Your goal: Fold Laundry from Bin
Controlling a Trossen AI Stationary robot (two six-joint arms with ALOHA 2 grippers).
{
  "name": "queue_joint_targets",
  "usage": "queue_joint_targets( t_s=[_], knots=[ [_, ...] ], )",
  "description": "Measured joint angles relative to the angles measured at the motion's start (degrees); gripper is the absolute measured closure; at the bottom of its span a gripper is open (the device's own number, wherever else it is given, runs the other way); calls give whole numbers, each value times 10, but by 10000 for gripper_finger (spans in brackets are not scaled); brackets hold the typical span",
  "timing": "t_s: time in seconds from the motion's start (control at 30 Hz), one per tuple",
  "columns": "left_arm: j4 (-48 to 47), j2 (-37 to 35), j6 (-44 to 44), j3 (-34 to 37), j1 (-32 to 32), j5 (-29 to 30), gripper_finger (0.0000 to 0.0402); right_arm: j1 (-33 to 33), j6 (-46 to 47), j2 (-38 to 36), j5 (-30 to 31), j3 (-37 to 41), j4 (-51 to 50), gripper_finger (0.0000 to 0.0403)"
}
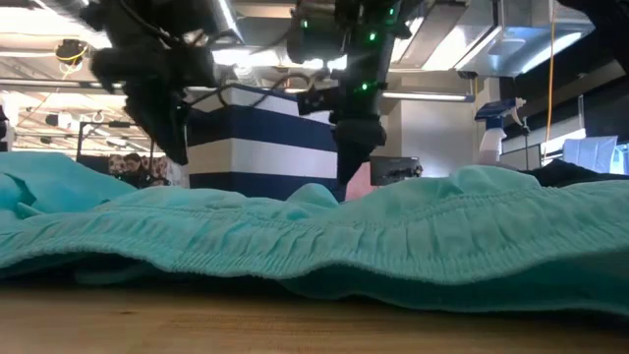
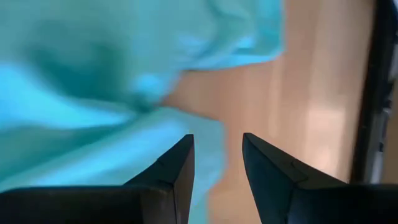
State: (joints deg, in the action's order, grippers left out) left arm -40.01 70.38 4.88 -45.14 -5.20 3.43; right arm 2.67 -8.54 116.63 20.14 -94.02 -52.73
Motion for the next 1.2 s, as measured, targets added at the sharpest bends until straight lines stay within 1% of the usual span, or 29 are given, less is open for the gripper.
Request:
queue_joint_targets(
  t_s=[0.2, 0.3, 0.43, 0.57, 0.63, 0.73, 0.83, 0.93, 1.03, 1.2],
  knots=[
    [16, 0, 117, 15, 155, 59, 286, -76, 51, -3, -2, 0, -32, 267],
    [45, 0, 162, 20, 221, 89, 289, -111, 77, -3, -9, 0, -24, 267],
    [59, 9, 210, 23, 290, 127, 290, -148, 113, -3, -19, 1, -7, 267],
    [52, 34, 262, 24, 339, 164, 290, -174, 146, -8, -22, 44, 24, 267],
    [51, 51, 286, 24, 355, 179, 290, -182, 167, -13, -29, 71, 43, 267],
    [48, 81, 320, 32, 371, 179, 290, -192, 203, -26, -43, 122, 81, 267],
    [48, 112, 336, 41, 379, 150, 290, -200, 220, -39, -65, 174, 146, 267],
    [43, 138, 346, 49, 379, 110, 290, -200, 221, -41, -86, 203, 196, 267],
    [-26, 152, 386, 49, 374, 90, 290, -194, 216, -41, -103, 214, 206, 267],
    [-217, 152, 507, 50, 362, 107, 290, -190, 200, -41, -134, 217, 240, 267]
  ],
)
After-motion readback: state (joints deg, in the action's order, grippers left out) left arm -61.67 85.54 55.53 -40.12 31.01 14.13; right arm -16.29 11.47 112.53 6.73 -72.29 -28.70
